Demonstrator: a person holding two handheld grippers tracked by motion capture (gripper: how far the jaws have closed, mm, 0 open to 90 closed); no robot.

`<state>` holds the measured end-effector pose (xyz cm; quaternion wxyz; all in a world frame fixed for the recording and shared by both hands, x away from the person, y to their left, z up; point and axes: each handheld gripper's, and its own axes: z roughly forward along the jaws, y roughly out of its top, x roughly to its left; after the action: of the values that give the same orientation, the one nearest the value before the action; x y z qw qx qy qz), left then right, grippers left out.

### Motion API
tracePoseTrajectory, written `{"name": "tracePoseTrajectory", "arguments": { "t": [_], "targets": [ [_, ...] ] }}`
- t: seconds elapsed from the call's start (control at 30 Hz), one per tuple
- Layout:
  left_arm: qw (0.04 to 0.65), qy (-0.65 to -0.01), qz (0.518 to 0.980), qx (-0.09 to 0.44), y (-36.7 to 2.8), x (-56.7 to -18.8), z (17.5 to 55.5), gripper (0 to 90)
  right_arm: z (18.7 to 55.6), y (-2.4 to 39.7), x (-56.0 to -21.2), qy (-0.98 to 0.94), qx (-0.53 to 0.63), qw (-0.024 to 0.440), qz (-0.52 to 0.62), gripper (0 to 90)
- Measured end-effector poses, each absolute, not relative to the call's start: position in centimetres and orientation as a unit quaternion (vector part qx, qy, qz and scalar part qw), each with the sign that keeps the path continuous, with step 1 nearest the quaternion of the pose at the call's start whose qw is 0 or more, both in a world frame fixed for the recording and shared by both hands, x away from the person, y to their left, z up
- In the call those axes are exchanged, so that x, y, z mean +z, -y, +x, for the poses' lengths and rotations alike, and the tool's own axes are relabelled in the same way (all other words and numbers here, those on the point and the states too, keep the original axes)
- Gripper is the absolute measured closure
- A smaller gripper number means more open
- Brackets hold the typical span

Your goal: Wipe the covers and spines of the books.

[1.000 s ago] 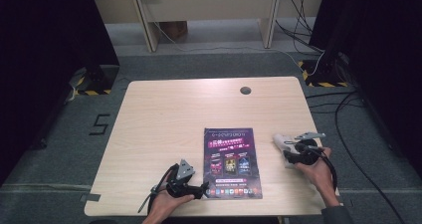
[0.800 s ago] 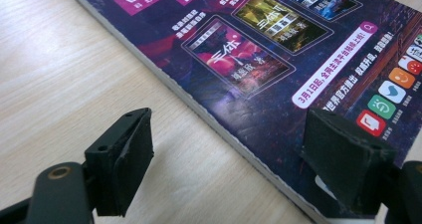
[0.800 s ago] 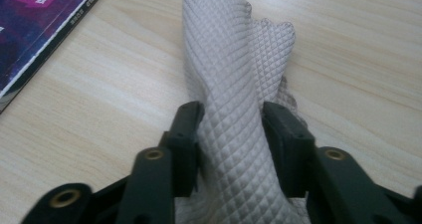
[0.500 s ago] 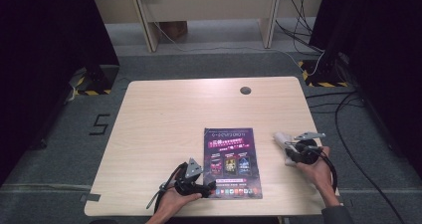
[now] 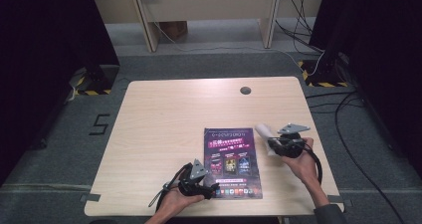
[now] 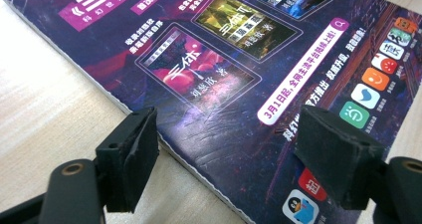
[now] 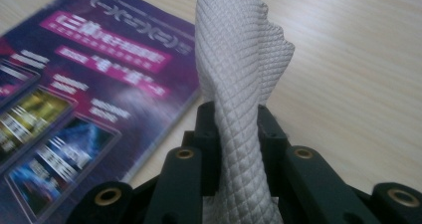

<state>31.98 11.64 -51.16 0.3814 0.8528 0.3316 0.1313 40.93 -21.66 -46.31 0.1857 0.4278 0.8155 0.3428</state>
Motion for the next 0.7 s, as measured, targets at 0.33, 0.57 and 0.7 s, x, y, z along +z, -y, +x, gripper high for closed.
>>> {"name": "tracePoseTrajectory", "arguments": {
  "t": [0.33, 0.57, 0.7],
  "targets": [
    [0.378, -0.330, 0.855, 0.129, -11.1, -51.1, 30.9, 24.4, 43.4, 15.2, -46.4, -0.839, 0.342, 0.167, 0.388, 77.0],
    [0.378, -0.332, 0.855, 0.127, -11.0, -51.1, 30.6, 24.5, 44.3, 14.1, -48.9, -0.856, 0.304, 0.149, 0.392, 67.3],
    [0.378, -0.332, 0.854, 0.131, -11.0, -51.1, 30.5, 24.6, 44.3, 14.2, -48.7, -0.858, 0.304, 0.149, 0.387, 59.5]
  ]
}}
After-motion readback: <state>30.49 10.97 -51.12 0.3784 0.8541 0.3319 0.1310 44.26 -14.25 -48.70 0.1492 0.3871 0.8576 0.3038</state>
